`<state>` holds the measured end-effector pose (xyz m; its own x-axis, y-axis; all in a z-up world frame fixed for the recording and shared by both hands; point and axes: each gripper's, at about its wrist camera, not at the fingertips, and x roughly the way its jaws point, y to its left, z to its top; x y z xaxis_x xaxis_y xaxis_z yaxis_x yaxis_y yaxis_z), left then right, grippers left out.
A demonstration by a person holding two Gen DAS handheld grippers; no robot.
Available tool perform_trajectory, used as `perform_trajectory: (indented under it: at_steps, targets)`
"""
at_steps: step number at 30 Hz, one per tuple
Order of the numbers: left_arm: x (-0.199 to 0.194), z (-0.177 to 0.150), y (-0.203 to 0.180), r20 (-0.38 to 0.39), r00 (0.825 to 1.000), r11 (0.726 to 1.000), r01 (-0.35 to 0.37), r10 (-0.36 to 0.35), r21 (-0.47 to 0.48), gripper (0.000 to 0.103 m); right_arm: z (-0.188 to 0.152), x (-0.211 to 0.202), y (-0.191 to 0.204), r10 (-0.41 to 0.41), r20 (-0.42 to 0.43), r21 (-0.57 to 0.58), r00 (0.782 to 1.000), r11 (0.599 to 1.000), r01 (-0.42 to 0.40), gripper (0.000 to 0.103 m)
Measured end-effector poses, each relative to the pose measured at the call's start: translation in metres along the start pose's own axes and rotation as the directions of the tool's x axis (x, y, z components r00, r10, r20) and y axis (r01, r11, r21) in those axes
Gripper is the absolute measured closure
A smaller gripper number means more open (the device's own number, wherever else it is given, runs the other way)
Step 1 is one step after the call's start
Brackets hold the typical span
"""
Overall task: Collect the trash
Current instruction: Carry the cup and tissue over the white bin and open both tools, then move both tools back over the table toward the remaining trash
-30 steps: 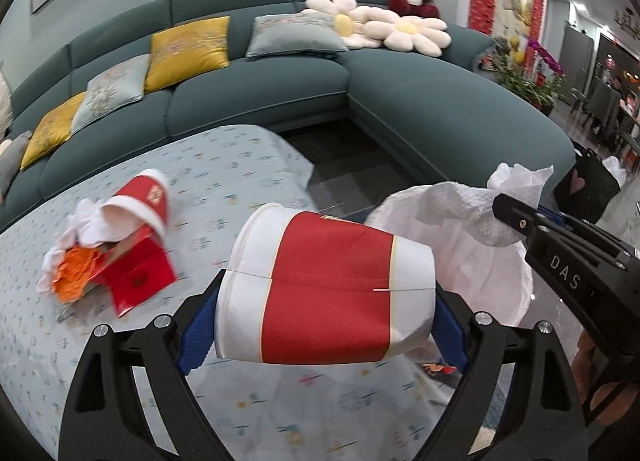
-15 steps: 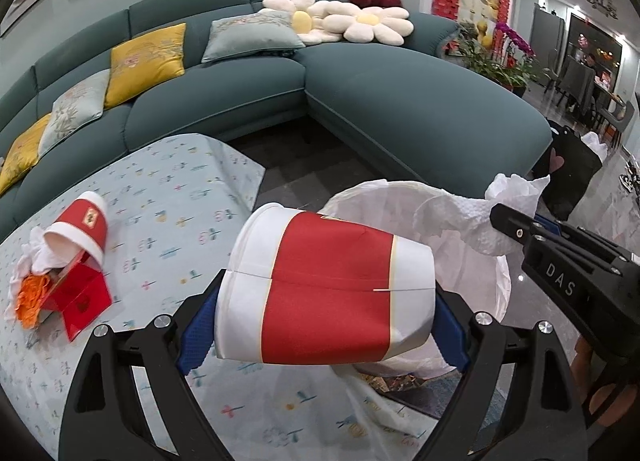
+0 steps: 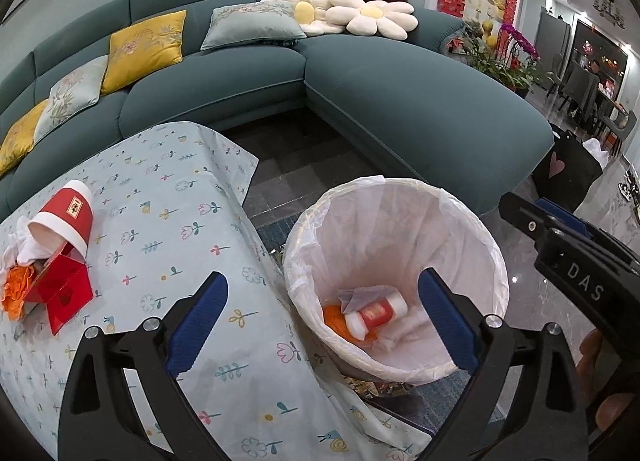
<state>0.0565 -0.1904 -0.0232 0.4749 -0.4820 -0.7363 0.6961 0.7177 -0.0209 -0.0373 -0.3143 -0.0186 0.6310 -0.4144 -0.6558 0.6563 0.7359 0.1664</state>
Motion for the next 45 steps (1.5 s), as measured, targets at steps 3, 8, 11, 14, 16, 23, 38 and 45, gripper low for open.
perform_trajectory:
  at_steps: [3,8,11,14,16,23,38,45]
  targets:
    - [-0.004,0.001,0.002,0.011,1.000,1.000,0.000,0.000,-0.006,0.011,0.000,-0.003,0.001,0.001,0.005,0.001,1.000,1.000,-0.001,0.056]
    - [-0.011,0.001,0.009,0.021,1.000,1.000,-0.002,0.002,-0.022,0.010,0.001,-0.007,0.009,0.005,0.007,-0.014,1.000,1.000,-0.005,0.056]
    - [-0.016,0.000,0.016,0.028,1.000,0.999,-0.008,0.009,-0.035,0.010,0.002,-0.010,0.016,0.008,0.008,-0.026,1.000,1.000,-0.008,0.054]
    - [-0.020,-0.003,0.027,0.030,0.999,0.998,-0.023,0.025,-0.052,0.010,0.002,-0.014,0.025,0.019,0.013,-0.035,1.000,0.999,-0.018,0.050]
    - [-0.024,-0.006,0.036,0.034,0.998,0.997,-0.042,0.044,-0.062,0.010,0.002,-0.016,0.031,0.028,0.015,-0.045,1.000,0.999,-0.027,0.049]
    - [-0.041,-0.017,0.081,0.038,0.993,0.986,-0.104,0.110,-0.128,0.010,-0.003,-0.022,0.071,0.075,0.008,-0.110,0.997,0.991,-0.073,0.046]
    - [-0.080,-0.054,0.211,0.004,0.955,0.908,-0.281,0.297,-0.312,0.009,-0.031,-0.026,0.194,0.215,-0.062,-0.277,0.975,0.935,-0.224,0.046]
    - [-0.091,-0.073,0.258,-0.017,0.937,0.870,-0.331,0.350,-0.366,0.009,-0.044,-0.021,0.246,0.269,-0.107,-0.322,0.957,0.901,-0.289,0.046]
